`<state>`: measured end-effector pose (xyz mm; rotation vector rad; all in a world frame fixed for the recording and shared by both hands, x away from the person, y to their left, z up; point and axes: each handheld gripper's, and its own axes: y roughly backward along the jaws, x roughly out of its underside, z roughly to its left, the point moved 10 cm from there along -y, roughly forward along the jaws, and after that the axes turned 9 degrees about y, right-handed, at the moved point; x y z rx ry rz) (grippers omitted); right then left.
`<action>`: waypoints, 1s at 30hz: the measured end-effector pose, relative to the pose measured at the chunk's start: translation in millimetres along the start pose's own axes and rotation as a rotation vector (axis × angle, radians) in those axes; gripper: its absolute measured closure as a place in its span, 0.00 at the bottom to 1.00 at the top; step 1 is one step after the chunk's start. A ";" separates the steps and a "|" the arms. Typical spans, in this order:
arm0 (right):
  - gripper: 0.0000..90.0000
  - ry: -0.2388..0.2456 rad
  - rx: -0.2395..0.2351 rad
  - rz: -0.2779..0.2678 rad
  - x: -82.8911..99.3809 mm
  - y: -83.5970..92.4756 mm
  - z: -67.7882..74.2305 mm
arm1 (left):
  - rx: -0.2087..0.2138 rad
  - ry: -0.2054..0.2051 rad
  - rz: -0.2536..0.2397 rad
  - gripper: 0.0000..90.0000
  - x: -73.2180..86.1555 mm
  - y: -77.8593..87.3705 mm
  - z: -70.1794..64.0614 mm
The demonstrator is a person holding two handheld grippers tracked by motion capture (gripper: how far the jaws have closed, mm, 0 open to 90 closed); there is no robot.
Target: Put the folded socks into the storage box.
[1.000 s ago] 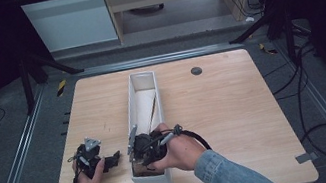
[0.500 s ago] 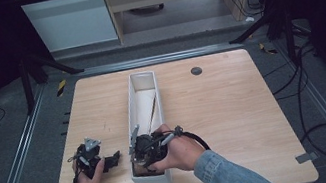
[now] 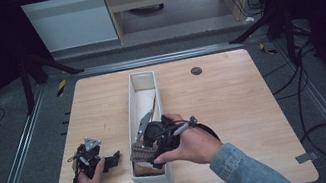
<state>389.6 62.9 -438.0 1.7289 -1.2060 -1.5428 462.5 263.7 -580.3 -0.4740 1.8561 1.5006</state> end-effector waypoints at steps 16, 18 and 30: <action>0.70 -0.090 0.105 -0.073 -2.1 46.2 -54.2 | 0.000 0.000 0.000 0.00 0.0 0.0 0.0; 0.75 -0.088 0.104 -0.073 -2.1 44.8 -56.6 | 0.000 0.000 0.000 0.00 0.0 0.0 0.0; 0.97 -0.096 0.021 -0.078 -5.4 5.7 -48.2 | 0.000 0.000 0.000 0.00 0.0 0.0 0.0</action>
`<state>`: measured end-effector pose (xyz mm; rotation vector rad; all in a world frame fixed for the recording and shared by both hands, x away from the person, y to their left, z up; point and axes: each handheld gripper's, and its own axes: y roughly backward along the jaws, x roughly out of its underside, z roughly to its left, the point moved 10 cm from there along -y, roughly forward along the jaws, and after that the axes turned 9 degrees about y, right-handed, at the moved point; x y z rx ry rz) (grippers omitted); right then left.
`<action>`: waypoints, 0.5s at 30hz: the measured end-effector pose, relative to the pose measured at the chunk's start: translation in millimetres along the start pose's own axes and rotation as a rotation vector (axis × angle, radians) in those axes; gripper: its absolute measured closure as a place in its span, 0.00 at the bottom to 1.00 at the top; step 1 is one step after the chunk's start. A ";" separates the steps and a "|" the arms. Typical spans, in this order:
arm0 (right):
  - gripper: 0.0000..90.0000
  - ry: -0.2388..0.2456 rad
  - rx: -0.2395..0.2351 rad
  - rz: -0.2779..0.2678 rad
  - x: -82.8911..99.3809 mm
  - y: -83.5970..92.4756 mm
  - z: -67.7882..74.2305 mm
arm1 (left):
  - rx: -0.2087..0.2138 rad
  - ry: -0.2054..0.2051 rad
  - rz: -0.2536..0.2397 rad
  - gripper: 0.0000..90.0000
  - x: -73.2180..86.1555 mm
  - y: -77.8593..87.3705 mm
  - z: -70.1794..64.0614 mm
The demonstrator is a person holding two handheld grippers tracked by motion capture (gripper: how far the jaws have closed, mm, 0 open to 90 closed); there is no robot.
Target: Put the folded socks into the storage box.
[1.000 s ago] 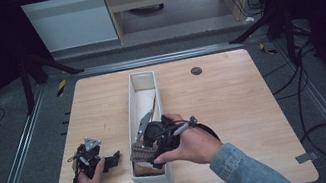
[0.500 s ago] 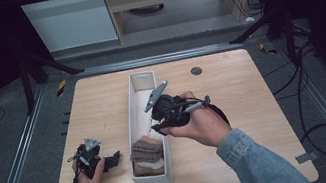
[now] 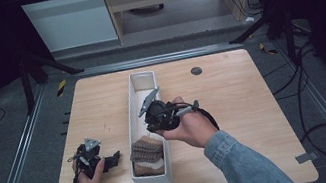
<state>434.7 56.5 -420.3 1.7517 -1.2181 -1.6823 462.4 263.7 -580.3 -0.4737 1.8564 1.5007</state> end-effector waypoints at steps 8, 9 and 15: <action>1.00 0.018 -0.041 0.025 2.5 -18.1 12.0 | 0.000 0.000 0.000 0.00 0.0 0.0 0.0; 1.00 0.020 -0.049 0.025 2.7 -19.5 13.3 | 0.000 0.000 0.000 0.00 0.0 0.0 0.0; 1.00 0.028 -0.071 0.035 4.4 -25.7 20.2 | 0.000 0.000 0.000 0.00 0.0 0.0 0.0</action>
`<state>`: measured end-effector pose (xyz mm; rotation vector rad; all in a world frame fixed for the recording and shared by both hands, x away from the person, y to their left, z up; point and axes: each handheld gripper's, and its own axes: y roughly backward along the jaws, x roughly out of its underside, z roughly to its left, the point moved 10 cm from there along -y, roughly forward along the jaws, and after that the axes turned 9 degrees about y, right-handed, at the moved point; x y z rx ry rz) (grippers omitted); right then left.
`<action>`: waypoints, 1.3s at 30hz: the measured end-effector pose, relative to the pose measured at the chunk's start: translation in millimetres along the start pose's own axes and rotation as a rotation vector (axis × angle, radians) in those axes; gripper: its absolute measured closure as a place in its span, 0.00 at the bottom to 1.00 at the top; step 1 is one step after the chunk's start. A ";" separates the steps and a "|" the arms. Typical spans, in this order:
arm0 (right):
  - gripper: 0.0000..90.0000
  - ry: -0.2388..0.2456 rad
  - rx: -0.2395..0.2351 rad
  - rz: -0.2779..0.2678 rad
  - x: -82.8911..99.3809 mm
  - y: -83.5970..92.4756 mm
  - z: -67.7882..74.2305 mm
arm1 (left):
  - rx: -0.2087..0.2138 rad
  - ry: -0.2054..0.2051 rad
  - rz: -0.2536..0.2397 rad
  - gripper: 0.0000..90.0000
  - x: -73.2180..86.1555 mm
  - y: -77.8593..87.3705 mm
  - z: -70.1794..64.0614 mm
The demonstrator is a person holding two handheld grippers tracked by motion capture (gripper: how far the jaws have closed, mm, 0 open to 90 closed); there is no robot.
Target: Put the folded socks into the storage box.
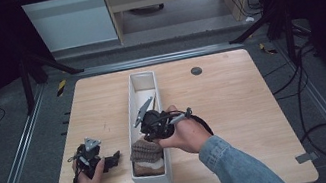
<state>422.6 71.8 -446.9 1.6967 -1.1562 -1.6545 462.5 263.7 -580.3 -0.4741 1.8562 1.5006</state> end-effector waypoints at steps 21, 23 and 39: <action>1.00 0.042 -0.087 0.019 9.5 -14.3 31.1 | 0.000 0.000 0.000 0.00 0.0 0.0 0.0; 1.00 0.041 -0.090 0.018 10.3 -15.1 32.9 | 0.000 0.000 0.000 0.00 0.0 0.0 0.0; 1.00 0.061 -0.116 0.025 16.0 -21.2 44.6 | 0.001 0.000 0.000 0.00 -0.1 -0.1 0.0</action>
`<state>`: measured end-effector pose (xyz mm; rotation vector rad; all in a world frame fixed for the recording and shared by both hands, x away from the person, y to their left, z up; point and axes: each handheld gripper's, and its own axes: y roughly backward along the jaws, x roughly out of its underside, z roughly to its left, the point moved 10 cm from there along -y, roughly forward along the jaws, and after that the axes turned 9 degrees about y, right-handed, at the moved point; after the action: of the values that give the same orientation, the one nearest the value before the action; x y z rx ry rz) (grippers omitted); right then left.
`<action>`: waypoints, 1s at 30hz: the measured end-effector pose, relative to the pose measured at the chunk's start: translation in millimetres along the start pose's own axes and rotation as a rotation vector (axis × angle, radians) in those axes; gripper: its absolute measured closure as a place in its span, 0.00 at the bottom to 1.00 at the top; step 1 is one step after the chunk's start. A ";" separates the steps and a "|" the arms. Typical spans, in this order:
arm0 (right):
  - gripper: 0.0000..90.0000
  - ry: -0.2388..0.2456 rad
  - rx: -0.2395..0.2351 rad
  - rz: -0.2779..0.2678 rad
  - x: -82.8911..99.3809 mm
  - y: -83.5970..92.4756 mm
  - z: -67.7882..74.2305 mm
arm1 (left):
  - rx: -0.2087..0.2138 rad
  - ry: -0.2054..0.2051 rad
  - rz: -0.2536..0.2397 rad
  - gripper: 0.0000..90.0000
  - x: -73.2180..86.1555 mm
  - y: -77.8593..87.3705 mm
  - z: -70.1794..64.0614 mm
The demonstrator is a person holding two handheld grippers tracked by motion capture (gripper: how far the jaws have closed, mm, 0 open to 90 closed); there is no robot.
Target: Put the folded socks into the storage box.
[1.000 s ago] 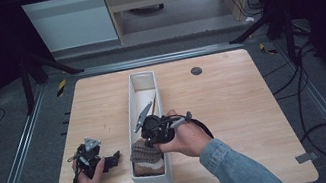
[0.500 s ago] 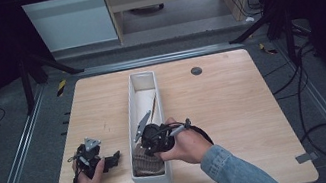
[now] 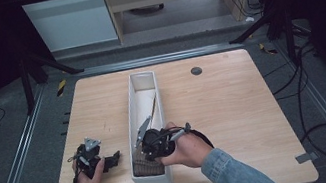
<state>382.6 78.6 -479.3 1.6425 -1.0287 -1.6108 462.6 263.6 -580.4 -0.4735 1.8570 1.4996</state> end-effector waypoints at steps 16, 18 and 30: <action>1.00 0.003 -0.001 -0.001 4.7 -1.9 6.1 | 0.000 0.000 0.000 0.00 0.0 0.0 0.1; 1.00 0.007 0.003 0.001 5.3 -3.3 6.6 | 0.000 -0.001 0.001 0.00 0.0 0.0 0.1; 1.00 0.009 0.003 -0.005 8.7 -13.5 10.1 | 0.000 -0.001 0.000 0.00 0.0 0.0 0.1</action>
<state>373.7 79.0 -496.0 1.6542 -1.0242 -1.6044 462.6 263.7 -580.4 -0.4728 1.8564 1.5002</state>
